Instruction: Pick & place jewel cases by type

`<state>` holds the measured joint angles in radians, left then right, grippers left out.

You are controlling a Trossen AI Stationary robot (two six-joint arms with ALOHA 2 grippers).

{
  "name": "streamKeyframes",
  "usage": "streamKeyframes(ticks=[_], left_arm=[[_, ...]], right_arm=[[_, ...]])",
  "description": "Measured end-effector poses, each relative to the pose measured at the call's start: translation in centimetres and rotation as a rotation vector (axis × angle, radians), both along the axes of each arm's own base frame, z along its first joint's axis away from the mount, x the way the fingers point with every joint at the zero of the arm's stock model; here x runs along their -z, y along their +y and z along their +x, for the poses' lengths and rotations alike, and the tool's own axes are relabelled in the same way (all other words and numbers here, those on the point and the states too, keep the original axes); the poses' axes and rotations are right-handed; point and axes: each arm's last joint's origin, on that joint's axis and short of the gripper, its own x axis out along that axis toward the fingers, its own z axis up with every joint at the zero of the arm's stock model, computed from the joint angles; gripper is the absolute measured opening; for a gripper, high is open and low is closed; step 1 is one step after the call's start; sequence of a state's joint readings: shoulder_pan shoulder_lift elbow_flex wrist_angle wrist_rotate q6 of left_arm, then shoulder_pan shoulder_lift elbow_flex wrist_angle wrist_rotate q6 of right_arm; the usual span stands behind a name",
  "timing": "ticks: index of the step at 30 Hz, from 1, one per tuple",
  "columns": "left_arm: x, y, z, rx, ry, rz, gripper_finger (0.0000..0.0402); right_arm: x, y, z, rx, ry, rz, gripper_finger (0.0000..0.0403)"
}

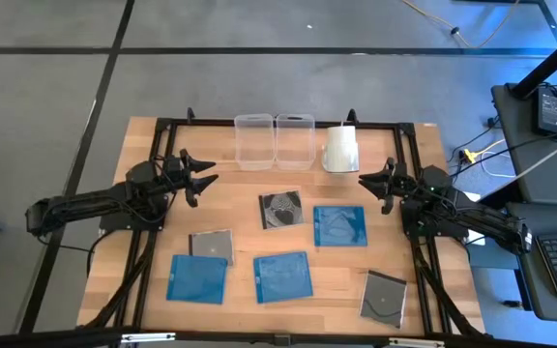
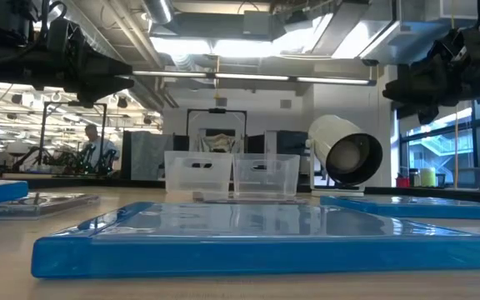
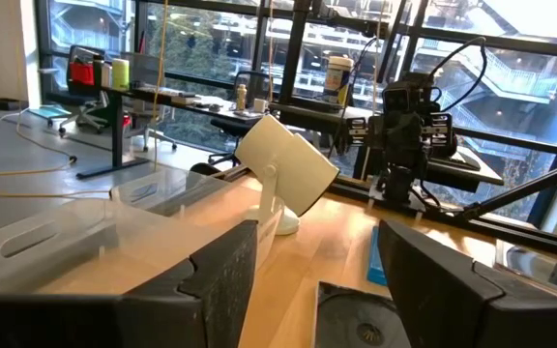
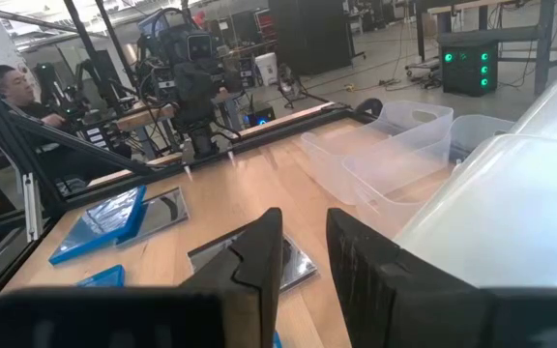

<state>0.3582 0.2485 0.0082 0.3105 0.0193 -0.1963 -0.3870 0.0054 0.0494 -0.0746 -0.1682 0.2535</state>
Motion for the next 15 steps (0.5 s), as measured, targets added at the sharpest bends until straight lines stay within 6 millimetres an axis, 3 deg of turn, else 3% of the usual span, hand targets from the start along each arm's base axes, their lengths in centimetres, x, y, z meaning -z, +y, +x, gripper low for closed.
streamKeyframes(ticks=[15], left_arm=[[0.0, 0.0, 0.0, 0.0, 0.0, 0.0, 0.0215]], right_arm=[[0.0, 0.0, 0.0, 0.0, 0.0, 0.0, 0.0089]])
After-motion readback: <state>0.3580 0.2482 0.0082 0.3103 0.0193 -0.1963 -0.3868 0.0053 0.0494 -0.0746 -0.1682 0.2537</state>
